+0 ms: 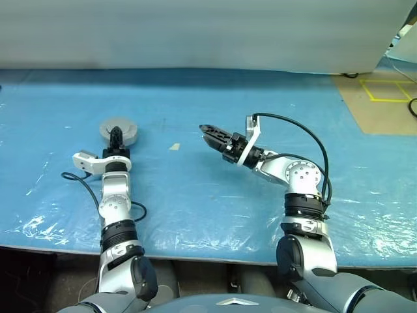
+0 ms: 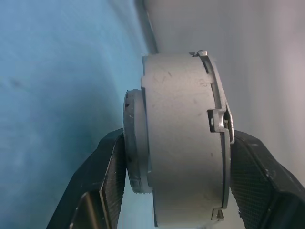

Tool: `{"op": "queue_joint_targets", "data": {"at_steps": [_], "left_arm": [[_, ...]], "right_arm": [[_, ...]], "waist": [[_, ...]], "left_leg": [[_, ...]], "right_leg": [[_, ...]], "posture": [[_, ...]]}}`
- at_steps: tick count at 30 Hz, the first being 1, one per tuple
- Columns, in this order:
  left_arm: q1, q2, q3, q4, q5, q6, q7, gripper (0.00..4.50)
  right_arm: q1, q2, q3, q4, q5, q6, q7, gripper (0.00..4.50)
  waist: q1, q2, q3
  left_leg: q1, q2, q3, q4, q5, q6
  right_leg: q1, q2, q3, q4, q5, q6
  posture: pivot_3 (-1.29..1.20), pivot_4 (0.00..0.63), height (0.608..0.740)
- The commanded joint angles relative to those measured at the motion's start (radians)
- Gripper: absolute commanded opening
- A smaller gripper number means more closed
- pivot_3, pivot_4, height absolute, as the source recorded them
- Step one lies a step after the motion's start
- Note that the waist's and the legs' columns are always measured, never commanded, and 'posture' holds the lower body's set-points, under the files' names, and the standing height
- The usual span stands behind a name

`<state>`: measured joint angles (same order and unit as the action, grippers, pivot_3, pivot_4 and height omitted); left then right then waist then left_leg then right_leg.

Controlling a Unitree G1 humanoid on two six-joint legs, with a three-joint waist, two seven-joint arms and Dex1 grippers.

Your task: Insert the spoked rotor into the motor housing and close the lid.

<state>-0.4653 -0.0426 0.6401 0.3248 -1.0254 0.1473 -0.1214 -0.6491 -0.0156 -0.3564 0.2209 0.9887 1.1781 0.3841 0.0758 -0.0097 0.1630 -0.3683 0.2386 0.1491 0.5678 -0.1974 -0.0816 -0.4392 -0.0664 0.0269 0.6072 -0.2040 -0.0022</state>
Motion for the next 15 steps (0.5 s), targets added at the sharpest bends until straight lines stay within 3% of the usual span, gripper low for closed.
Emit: {"op": "queue_joint_targets", "data": {"at_steps": [1,12,15], "left_arm": [[-0.016,0.02,-0.012,-0.02,0.018,-0.014,-0.017,2.81],[-0.001,0.011,0.022,0.027,0.064,-0.087,0.043,2.81],[0.003,0.013,0.021,0.03,0.08,-0.108,0.057,2.81]], "right_arm": [[-0.018,-0.002,0.015,-0.032,0.024,-0.01,0.019,3.49],[-0.013,-0.014,0.042,-0.037,0.019,-0.013,0.035,3.49],[-0.006,-0.041,0.101,-0.058,-0.033,-0.04,0.066,3.49]], "waist": [[0.003,-0.001,0.0],[-0.004,-0.002,0.0],[-0.007,-0.002,0.0]], "left_leg": [[0.0,0.0,0.0,0.0,0.0,0.0],[0.002,0.0,0.0,0.002,0.0,0.0],[0.002,0.0,0.0,0.002,0.0,0.0]], "right_leg": [[0.0,0.0,0.0,0.0,0.0,0.0],[0.002,-0.001,0.0,0.001,0.0,0.0],[0.002,-0.001,0.0,0.001,0.0,0.0]], "posture": [[0.0,0.15,0.74],[0.0,0.15,0.74],[0.0,0.15,0.74]]}}
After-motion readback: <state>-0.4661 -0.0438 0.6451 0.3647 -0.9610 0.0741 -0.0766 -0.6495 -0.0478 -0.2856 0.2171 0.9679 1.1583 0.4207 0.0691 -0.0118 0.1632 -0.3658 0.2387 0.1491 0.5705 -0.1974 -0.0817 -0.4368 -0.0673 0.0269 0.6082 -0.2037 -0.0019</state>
